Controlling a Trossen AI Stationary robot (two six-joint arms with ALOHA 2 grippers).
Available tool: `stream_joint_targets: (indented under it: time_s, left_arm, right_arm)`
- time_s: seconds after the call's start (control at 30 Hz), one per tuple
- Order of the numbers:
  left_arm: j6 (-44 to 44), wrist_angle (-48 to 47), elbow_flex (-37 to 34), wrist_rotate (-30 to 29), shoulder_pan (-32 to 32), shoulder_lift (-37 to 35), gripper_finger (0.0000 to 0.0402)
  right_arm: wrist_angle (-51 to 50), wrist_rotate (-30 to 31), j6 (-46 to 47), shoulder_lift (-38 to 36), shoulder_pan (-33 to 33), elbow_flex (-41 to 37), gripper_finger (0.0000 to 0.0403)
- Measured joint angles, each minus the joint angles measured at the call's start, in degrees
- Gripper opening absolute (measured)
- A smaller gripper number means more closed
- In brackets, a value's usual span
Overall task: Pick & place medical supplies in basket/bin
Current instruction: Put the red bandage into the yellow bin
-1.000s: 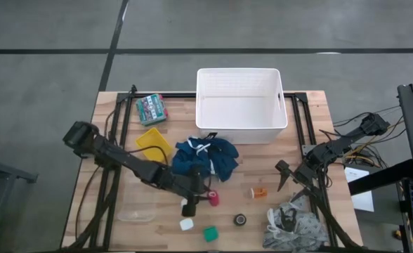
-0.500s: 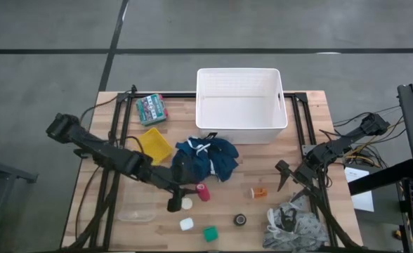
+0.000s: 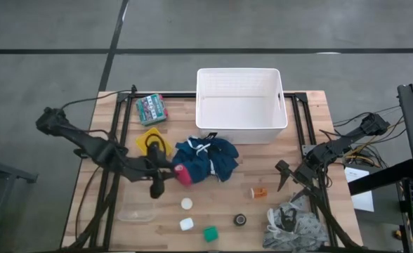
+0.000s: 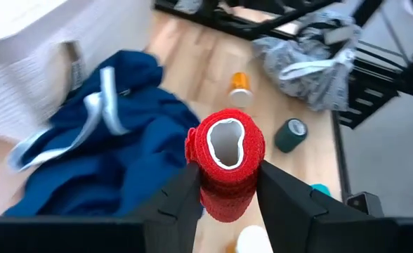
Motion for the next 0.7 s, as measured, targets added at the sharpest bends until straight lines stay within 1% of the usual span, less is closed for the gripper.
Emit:
stream_joint_targets:
  time_s: [0.4,0.5,0.6,0.7]
  left_arm:
    - [-21.39,-17.86,0.00,-9.88,0.00,-7.42,0.0134]
    - [-29.80,-22.92,-0.15,-12.76,0.02,-9.22,0.0134]
    - [-39.70,-29.93,-0.44,-13.43,0.36,-10.64,0.0134]
    - [-45.58,-35.88,-0.44,-13.62,1.14,-11.71,0.0134]
  right_arm:
    - [0.00,0.00,0.00,0.00,0.00,0.00,0.0272]
    - [-0.02,0.00,0.00,0.00,-0.02,0.00,0.0272]
    - [-0.02,-0.01,0.00,0.00,0.00,0.00,0.0272]
    - [-0.01,-0.02,0.00,0.00,-0.01,0.00,0.0272]
